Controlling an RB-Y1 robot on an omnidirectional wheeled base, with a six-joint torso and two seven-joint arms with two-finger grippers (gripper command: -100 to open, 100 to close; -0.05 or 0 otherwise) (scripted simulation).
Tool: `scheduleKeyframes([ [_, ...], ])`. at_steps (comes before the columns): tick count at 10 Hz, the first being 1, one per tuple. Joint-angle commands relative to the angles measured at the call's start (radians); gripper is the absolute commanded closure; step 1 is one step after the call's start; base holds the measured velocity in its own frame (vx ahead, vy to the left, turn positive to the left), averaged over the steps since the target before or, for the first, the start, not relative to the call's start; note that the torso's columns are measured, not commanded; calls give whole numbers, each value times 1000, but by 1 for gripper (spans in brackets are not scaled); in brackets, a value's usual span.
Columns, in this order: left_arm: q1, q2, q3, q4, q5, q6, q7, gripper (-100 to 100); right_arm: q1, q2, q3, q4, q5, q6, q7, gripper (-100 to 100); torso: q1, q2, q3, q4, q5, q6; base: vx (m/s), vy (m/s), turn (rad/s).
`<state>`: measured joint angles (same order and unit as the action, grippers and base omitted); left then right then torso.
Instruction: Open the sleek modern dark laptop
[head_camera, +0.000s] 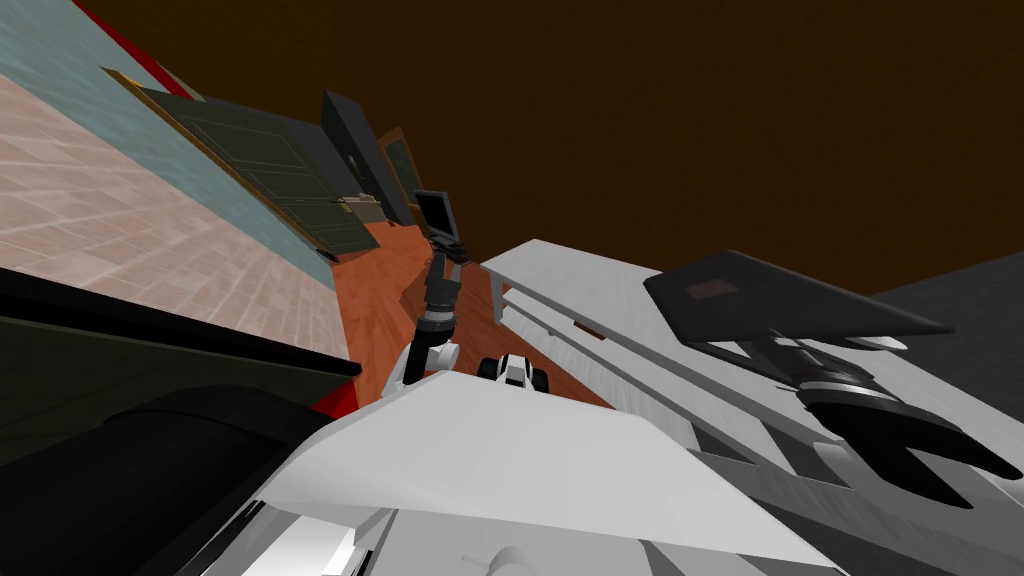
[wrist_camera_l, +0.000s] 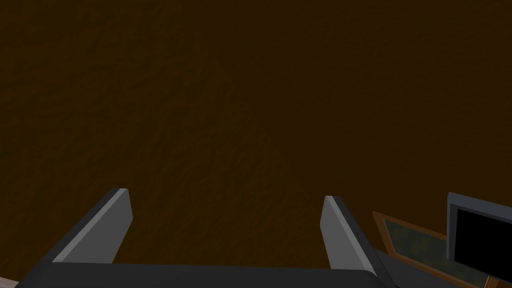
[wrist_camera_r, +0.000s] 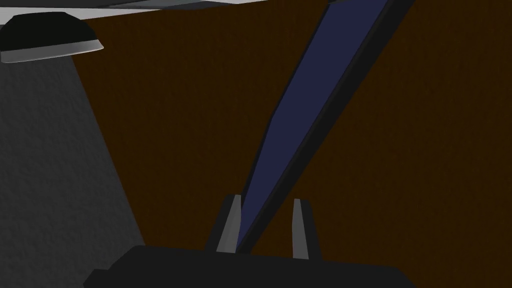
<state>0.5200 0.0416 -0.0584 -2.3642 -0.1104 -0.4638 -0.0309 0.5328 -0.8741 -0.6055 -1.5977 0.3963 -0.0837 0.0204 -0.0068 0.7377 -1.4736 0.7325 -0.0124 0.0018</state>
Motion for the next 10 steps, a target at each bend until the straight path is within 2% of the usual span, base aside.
scheduleKeyframes([
  [1, 0, 0, 0, 0, 0, 0, 0, 0, -76, 7, 41, 64, 1, -9, 5, 100, 2, -2, -1, 0, 1, -1, -17, 0, -5],
  [3, 0, 0, 0, 0, 0, 0, 0, 0, -83, 7, 41, 105, 1, -9, 5, 100, 2, -7, -6, 0, 5, -3, 3, 11, 2],
  [4, 0, 0, 0, 0, 0, 0, 0, 0, -83, 7, 41, 110, 1, -9, 5, 100, 0, -8, -6, -1, 5, -3, 5, 9, 6],
  [5, 0, 0, 0, 0, 0, 0, 0, 0, -136, 0, 82, 150, -11, -39, 17, 100, -2, -7, -6, -1, 4, -2, -67, 11, -110],
  [6, 0, 0, 0, 0, 0, 0, 0, 0, -173, 0, 105, 185, -11, -39, 17, 100, -2, -4, -4, -1, 2, -4, -97, -14, -52],
  [7, 0, 0, 0, 0, 0, 0, 0, 0, -208, 0, 108, 210, -11, -39, 17, 100, -1, -3, -2, -1, 0, -5, -59, -16, 18],
  [8, 0, 0, 0, 0, 0, 0, 0, 0, -221, 0, 108, 239, -11, -39, 17, 100, 0, -5, -4, -2, 0, -4, -19, -3, 22],
  [9, 0, 0, 0, 0, 0, 0, 0, 0, -221, 0, 108, 244, -11, -39, 17, 100, 0, -8, -6, -3, 1, -3, -2, 9, -2],
  [10, 0, 0, 0, 0, 0, 0, 0, 0, -275, -6, 150, 281, -23, -69, 30, 100, -1, -10, -7, -3, 2, -3, -66, 9, -98],
])
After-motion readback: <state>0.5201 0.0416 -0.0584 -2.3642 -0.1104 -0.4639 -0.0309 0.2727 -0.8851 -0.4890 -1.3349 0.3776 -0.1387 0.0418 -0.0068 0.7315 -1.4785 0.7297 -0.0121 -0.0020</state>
